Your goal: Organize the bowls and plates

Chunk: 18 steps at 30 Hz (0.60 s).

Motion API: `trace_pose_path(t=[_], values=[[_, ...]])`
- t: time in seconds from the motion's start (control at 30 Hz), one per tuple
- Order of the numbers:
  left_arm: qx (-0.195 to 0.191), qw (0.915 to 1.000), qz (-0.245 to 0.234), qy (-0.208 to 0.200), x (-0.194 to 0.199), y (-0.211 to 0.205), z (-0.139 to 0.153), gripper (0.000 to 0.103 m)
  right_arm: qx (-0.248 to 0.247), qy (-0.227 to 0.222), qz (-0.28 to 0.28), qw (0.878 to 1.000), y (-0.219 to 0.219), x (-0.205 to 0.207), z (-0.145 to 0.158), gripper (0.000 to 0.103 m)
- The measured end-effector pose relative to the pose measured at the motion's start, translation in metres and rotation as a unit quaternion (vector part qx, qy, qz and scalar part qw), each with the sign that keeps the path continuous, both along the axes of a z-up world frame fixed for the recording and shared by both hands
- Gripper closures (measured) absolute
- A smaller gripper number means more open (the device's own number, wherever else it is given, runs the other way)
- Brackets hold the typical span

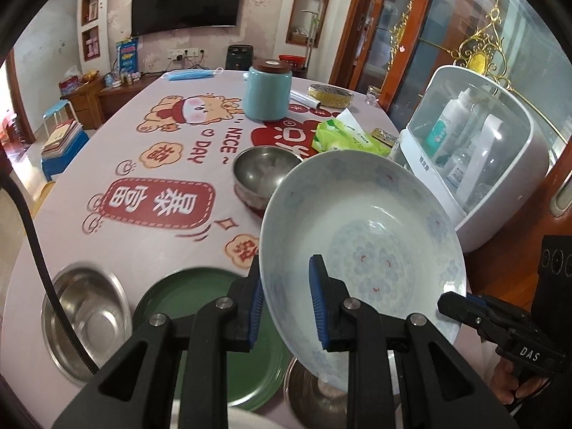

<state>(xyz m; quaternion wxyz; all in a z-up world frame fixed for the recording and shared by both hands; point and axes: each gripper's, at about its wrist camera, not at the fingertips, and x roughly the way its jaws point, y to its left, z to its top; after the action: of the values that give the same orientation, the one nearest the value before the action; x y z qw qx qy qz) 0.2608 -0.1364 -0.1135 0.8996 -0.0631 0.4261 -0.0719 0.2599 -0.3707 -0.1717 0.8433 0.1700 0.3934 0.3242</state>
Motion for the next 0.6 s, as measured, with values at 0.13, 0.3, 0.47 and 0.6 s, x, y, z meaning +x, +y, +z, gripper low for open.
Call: trace_pose_path(t=[0.13, 0.3, 0.47, 0.6], values=[[-0.004, 0.9999, 0.015, -0.005, -0.021, 0.010, 0.004, 0.081, -0.002, -0.005, 0.018, 1.000, 0.010, -0.011, 0.003, 0.080], [-0.006, 0.9995, 0.029, -0.007, -0.045, 0.020, 0.008, 0.081, -0.002, -0.007, 0.039, 0.999, 0.020, -0.025, 0.005, 0.080], [-0.002, 0.9994, 0.033, -0.008, -0.072, 0.029, 0.013, 0.081, -0.002, -0.011, 0.061, 0.998, 0.027, -0.041, 0.008, 0.080], [-0.001, 0.9992, 0.040, -0.003, -0.092, 0.035, 0.013, 0.081, -0.002, -0.013, 0.073, 0.997, 0.033, -0.055, 0.010, 0.080]])
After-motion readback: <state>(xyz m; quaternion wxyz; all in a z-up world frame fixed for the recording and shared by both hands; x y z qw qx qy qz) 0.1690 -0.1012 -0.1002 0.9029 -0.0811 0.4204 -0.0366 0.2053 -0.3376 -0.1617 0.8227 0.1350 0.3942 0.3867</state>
